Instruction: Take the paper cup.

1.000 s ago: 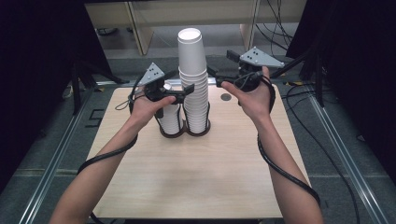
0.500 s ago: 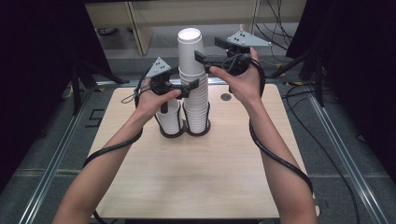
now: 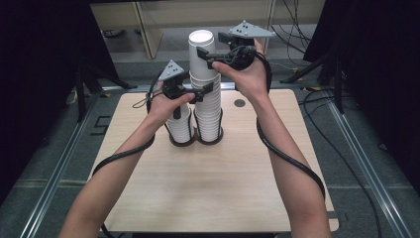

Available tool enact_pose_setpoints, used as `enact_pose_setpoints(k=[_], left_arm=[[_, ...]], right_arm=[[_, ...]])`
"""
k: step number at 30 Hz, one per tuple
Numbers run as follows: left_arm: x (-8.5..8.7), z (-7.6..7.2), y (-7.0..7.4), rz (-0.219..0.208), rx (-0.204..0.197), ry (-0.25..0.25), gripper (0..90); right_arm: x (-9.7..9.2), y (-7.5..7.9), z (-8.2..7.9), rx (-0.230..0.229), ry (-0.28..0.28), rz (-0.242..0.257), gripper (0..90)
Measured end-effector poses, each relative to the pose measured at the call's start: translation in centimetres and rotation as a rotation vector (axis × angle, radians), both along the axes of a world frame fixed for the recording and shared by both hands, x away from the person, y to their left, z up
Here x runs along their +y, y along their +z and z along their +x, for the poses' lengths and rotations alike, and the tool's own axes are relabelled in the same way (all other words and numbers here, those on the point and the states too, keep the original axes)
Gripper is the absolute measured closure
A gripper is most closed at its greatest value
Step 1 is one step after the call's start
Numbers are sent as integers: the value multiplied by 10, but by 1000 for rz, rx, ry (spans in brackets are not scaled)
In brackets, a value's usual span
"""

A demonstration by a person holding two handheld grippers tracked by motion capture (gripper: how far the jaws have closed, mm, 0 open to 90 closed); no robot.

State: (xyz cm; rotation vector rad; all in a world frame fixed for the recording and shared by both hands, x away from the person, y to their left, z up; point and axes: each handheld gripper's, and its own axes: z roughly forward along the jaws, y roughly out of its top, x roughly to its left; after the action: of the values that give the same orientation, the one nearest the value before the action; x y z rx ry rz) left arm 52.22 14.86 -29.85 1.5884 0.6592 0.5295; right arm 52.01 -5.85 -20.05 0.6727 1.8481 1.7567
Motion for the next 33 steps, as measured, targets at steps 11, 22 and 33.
enact_pose_setpoints(k=[11,22,33], left_arm=[[0,2,1,-3,9,-7,42],[1,3,2,4,9,-9,42],[0,3,3,4,13,-14,43]], right_arm=[[14,3,9,31,25,-18,153],[19,6,12,41,39,-22,196],[18,8,14,44,42,-29,260]])
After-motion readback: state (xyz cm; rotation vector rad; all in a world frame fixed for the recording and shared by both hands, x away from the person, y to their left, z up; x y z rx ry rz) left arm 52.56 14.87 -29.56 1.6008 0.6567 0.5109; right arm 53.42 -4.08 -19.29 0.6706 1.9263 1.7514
